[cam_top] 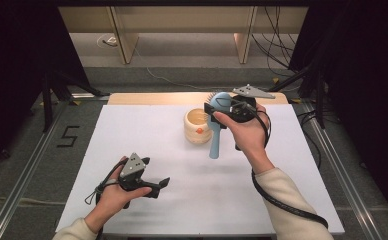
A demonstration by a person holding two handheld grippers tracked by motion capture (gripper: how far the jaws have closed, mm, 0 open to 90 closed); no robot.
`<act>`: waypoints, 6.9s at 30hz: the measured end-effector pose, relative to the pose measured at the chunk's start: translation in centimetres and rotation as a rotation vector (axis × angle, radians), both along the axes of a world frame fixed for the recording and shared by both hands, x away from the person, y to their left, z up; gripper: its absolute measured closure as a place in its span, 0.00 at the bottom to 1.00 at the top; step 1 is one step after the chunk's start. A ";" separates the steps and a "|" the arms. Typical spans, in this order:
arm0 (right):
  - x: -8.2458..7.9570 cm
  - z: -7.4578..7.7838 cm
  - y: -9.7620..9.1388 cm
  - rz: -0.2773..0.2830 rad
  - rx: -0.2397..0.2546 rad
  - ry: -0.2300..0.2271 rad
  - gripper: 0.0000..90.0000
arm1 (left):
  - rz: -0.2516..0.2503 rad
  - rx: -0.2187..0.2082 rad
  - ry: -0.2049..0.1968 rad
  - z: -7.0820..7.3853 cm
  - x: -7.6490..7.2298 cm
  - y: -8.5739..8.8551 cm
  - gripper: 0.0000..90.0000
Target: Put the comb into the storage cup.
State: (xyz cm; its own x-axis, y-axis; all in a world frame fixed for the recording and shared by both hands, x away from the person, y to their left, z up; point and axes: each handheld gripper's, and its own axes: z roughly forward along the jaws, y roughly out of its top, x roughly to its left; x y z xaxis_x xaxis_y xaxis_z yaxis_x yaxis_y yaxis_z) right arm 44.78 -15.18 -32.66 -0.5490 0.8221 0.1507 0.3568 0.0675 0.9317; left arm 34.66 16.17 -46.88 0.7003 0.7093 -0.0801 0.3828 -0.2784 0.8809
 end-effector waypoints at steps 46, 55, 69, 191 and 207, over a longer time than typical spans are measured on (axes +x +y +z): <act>1.6 1.7 0.5 -0.021 -0.015 -0.036 0.23 | -0.004 -0.011 0.012 -0.1 0.1 -0.1 0.00; 2.0 1.9 0.6 -0.025 -0.018 -0.041 0.23 | -0.003 -0.013 0.012 -0.1 0.1 -0.1 0.00; 2.4 2.3 0.8 -0.032 -0.018 -0.045 0.23 | -0.003 -0.015 0.012 -0.1 0.1 -0.1 0.00; 6.0 4.9 2.3 -0.079 0.011 -0.128 0.23 | 0.005 -0.031 0.020 -0.1 0.2 0.0 0.01; 6.3 5.0 2.8 -0.083 0.015 -0.140 0.23 | 0.010 -0.034 0.018 -0.1 0.3 0.1 0.01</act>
State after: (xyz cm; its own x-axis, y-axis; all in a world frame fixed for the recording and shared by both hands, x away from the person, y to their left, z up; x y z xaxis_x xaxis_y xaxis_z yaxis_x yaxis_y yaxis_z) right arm 51.10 -12.39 -27.70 -0.4962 0.8636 0.0899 0.2268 0.0290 0.9735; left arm 34.96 16.24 -47.00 0.6913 0.7130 -0.1171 0.4016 -0.2445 0.8826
